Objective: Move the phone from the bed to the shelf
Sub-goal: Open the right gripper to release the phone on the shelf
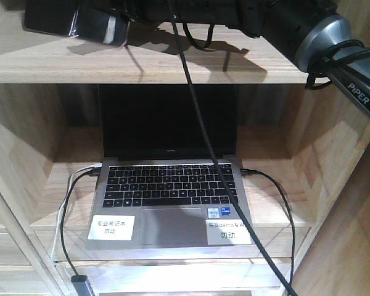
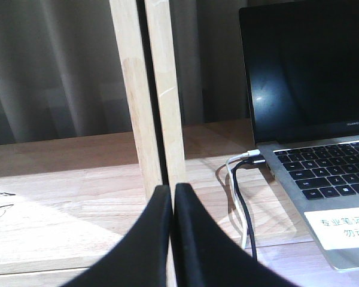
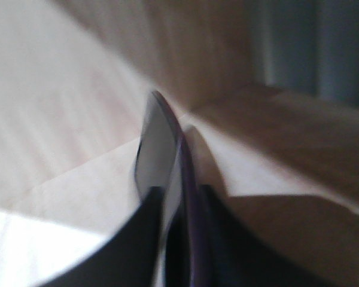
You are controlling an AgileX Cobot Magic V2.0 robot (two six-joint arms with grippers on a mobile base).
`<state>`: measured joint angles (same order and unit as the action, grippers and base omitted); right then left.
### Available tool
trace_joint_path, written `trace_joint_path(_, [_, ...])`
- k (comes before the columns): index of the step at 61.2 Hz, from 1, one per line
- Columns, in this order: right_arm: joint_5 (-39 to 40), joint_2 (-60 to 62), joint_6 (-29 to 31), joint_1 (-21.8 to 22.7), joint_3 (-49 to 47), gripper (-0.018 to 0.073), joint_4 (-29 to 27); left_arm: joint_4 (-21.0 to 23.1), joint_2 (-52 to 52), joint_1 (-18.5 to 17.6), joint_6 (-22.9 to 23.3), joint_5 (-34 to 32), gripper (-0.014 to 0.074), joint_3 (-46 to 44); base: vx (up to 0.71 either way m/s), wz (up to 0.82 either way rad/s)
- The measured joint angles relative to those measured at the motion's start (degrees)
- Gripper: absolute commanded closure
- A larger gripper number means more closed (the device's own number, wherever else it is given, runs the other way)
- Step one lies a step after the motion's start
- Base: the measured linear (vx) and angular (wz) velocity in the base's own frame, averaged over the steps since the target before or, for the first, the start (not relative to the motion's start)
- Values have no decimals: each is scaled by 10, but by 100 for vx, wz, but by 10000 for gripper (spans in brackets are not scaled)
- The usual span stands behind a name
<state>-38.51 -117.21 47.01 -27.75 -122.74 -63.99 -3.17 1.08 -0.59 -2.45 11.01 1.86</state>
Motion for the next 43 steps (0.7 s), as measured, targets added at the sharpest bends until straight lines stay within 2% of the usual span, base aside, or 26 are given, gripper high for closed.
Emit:
trace_joint_path(12, [19, 0, 0, 0, 0, 30, 0, 0, 0, 0, 0, 0, 596, 0, 0, 0])
trace_joint_path(21, [37, 0, 0, 0, 0, -103, 0, 0, 0, 0, 0, 0, 596, 0, 0, 0])
trace_joint_path(28, [43, 0, 0, 0, 0, -141, 3, 0, 0, 0, 0, 0, 596, 0, 0, 0])
trace_joint_path(43, [37, 0, 1, 0, 0, -120, 30, 0, 0, 0, 0, 0, 596, 0, 0, 0])
